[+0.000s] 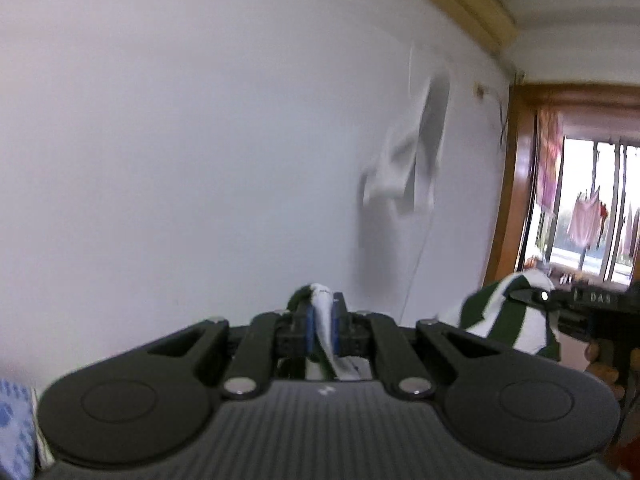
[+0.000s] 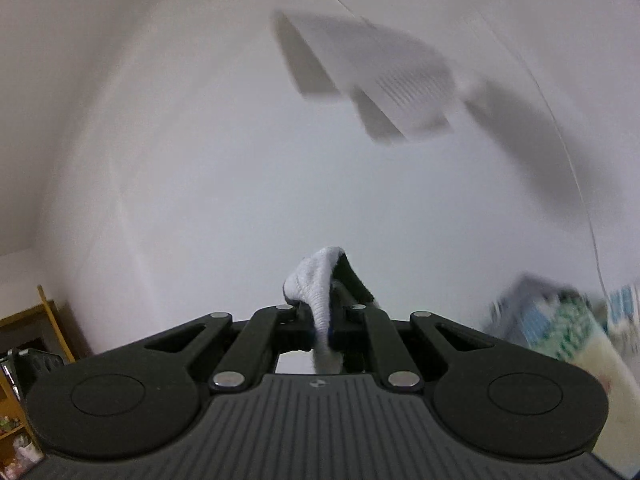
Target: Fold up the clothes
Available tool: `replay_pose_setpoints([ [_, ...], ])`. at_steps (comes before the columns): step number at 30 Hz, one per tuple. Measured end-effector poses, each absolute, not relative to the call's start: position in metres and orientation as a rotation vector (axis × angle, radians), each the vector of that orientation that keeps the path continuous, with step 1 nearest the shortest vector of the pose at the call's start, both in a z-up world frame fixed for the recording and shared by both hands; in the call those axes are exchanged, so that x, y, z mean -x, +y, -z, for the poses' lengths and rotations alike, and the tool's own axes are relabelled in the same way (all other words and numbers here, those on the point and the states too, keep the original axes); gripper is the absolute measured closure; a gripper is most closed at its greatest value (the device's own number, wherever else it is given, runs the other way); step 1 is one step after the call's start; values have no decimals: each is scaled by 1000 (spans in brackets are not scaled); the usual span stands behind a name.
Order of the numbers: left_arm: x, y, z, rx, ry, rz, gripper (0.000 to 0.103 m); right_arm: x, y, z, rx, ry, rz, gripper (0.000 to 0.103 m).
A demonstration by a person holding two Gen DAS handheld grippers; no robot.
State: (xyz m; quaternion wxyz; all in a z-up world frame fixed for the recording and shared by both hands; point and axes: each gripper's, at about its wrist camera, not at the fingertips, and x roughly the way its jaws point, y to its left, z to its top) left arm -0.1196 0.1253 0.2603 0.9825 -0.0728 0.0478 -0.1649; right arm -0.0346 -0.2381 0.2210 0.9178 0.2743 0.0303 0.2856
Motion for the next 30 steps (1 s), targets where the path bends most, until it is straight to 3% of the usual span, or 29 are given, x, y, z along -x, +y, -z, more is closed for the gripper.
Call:
replay_pose_setpoints([
  [5,150,144,-303,170,55,307,99,67,-226,-255,-583,-48,-620,97],
  [10,183,150,-301,205,72,291,99,94,-217,-259,-583,-42,-621,97],
  [23,133,168,-195,275,373,159,99,46,-187,-154,-664,254,-449,97],
  [30,100,178,-147,283,491,93,99,38,-179,-127,-546,280,-304,97],
])
